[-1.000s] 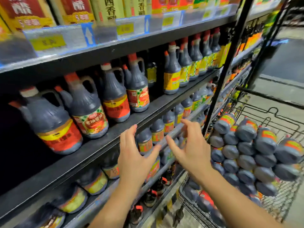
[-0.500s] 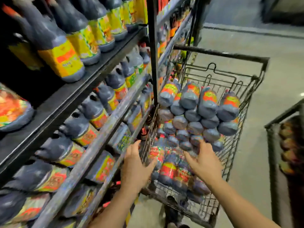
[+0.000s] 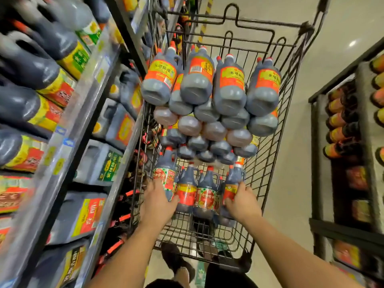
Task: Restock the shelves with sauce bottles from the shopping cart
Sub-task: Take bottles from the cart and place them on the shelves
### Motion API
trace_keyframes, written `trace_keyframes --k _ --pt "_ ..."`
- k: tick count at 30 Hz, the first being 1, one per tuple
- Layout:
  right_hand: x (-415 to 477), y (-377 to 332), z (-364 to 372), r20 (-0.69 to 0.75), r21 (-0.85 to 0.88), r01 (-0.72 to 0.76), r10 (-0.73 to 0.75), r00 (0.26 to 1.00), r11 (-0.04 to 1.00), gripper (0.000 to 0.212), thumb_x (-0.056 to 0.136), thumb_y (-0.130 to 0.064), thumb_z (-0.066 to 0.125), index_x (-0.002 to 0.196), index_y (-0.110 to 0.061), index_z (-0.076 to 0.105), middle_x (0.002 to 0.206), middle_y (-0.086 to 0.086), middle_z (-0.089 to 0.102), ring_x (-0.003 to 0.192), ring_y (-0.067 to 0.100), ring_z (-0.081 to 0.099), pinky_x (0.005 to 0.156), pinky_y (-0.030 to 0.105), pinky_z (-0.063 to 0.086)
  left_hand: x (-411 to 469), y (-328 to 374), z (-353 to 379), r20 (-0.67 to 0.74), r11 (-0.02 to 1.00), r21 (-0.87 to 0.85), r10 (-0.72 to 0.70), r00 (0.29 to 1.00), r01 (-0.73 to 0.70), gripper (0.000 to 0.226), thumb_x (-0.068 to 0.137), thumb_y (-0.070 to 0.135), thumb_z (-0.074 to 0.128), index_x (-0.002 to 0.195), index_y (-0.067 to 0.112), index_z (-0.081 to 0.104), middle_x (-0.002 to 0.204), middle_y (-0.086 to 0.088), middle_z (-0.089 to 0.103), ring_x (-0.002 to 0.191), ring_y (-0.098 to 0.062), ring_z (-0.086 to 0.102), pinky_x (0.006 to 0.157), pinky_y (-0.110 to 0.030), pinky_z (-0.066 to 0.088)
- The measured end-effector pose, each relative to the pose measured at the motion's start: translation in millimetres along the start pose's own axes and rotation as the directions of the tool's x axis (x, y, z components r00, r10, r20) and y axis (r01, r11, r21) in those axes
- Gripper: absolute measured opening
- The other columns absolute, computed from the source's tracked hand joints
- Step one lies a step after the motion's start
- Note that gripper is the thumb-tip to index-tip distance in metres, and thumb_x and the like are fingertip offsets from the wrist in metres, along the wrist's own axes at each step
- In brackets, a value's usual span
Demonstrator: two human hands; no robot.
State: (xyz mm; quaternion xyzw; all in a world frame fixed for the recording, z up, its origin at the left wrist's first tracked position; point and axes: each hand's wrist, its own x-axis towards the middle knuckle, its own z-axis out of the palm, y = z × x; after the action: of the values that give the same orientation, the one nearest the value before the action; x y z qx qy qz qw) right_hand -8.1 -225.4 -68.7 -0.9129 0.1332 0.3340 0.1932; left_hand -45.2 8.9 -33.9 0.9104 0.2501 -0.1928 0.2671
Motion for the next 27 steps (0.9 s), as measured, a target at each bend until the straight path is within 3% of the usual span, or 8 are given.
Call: trace_keyframes --k 6,10,13,16,22,27 --pt "25.3 -0.7 20.0 0.074 0.065 -0.147 0.142 0.987 0.987 0.055 0.098 -0.031 0.048 0.142 -0.005 0.028 0.141 0.020 0.042 0.129 0.035 0.044 0.107 0.046 0.039 24.0 -10.4 18.1 0.093 0.998 0.045 -0.048 0.995 0.044 0.062 0.089 0.033 0.068 0.138 0.013 0.037 0.129 -0.008 0.044 0.119 -0.030 0.050 0.088 -0.041 0.048" --pt "40.2 -1.6 32.2 0.081 0.103 -0.246 0.239 0.968 0.964 0.045 0.095 -0.025 0.051 0.131 -0.002 0.037 0.138 0.019 0.047 0.118 0.033 0.049 0.100 0.040 0.039 48.8 -17.4 26.3 0.122 0.996 0.078 -0.052 0.991 0.043 0.054 0.091 0.025 0.066 0.135 0.009 0.039 0.127 -0.010 0.043 0.117 -0.030 0.051 0.091 -0.043 0.048" --pt "48.5 -3.8 46.2 0.052 0.022 -0.279 0.278 0.959 0.960 0.072 0.101 -0.032 0.038 0.153 0.003 0.001 0.154 0.022 0.027 0.141 0.034 0.029 0.114 0.039 0.024 68.6 -20.5 33.6 0.129 0.992 0.114 -0.073 0.989 0.058 0.050 0.090 0.021 0.064 0.132 0.008 0.040 0.126 -0.011 0.042 0.114 -0.031 0.050 0.091 -0.046 0.049" --pt "54.3 -5.6 56.4 0.020 -0.092 -0.330 0.334 0.943 0.939 0.071 0.102 -0.032 0.031 0.153 0.002 -0.005 0.149 0.024 0.030 0.137 0.035 0.033 0.110 0.038 0.029 83.3 -24.4 42.9 0.125 0.984 0.165 -0.085 0.989 0.064 0.064 0.091 0.027 0.064 0.143 0.009 0.031 0.132 -0.013 0.038 0.118 -0.031 0.048 0.090 -0.042 0.050" --pt "61.9 -8.4 61.7 -0.068 -0.137 -0.350 0.344 0.936 0.927 0.080 0.098 -0.034 0.045 0.153 -0.002 -0.003 0.144 0.023 0.037 0.134 0.033 0.038 0.109 0.040 0.034 99.8 -24.7 58.7 0.040 0.955 0.282 -0.102 0.994 0.087 0.082 0.090 0.036 0.067 0.149 0.004 0.020 0.136 -0.016 0.038 0.121 -0.031 0.042 0.073 -0.037 0.047" --pt "66.9 -10.6 59.7 -0.112 0.026 -0.378 0.378 0.919 0.926 0.096 0.087 -0.051 0.062 0.152 -0.005 0.010 0.142 0.020 0.038 0.132 0.034 0.037 0.105 0.045 0.038 107.3 -21.1 66.8 0.028 0.892 0.443 -0.115 0.993 0.090 0.085 0.091 0.038 0.065 0.151 0.005 0.015 0.135 -0.018 0.043 0.121 -0.031 0.043 0.068 -0.034 0.051"
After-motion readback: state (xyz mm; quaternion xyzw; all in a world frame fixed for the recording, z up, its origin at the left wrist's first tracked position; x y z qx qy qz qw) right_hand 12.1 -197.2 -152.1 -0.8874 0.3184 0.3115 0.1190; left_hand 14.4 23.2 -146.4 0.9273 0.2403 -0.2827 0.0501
